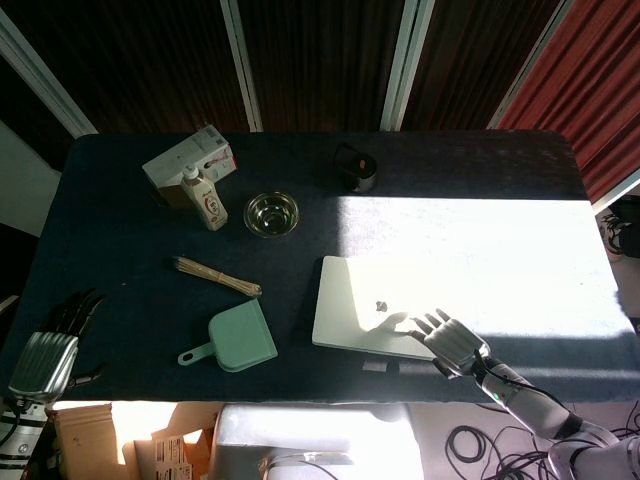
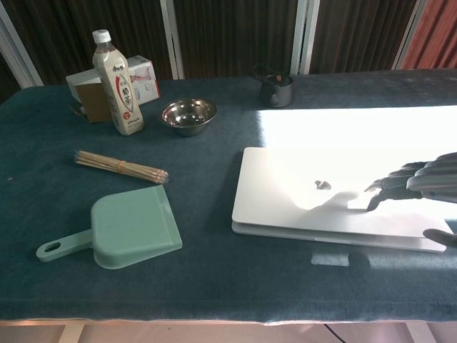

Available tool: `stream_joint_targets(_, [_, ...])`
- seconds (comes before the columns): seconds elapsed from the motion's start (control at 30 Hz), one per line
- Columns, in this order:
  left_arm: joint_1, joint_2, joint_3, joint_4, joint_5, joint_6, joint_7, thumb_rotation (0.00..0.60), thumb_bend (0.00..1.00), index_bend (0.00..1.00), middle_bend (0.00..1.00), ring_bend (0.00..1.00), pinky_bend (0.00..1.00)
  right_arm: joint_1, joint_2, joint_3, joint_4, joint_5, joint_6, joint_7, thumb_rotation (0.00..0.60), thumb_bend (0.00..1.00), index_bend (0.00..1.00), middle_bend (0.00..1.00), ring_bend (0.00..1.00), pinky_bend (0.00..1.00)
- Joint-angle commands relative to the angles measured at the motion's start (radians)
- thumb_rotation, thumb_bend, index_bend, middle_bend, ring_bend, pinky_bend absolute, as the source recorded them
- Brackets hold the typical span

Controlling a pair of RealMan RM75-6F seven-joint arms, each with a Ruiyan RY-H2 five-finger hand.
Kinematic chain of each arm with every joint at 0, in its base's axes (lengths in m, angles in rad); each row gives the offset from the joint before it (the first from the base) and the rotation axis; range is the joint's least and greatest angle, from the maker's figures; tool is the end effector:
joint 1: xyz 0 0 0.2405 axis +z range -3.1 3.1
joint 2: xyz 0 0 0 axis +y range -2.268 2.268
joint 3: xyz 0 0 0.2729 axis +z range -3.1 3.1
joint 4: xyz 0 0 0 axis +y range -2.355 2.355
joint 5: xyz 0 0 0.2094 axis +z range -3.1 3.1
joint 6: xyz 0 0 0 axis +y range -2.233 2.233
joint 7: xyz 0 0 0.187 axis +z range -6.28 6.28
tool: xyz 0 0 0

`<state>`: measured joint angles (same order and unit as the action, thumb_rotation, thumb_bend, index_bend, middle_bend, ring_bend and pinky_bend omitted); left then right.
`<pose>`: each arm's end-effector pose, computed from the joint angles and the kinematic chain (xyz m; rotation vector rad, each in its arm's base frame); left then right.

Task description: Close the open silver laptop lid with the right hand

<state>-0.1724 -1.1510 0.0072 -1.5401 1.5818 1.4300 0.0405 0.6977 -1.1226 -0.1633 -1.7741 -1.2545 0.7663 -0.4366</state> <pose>-0.3138 0.2408 0.1375 -1.5889 -0.8248 -0.8756 -0.2455 -0.2912 0.0208 2.2794 -0.8225 0.3390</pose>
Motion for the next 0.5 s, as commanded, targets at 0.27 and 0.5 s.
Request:
stream_joint_targets(0.27, [0.003,0.001,0.001,0.000,0.004,0.005,-0.002,0.600,0.09,0.00,0.02,0.00,0.14,-0.011,-0.021,-0.004,0.028,0.015,-0.020,-0.016,0.600,0.49,0.17,0.03,0.00,0.02])
stream_joint_targets(0.5, [0.006,0.002,0.001,-0.001,0.006,0.013,-0.003,0.600,0.09,0.00,0.02,0.00,0.14,-0.027,-0.008,0.003,0.016,-0.003,0.003,0.004,0.600,0.49,0.16,0.02,0.00,0.02])
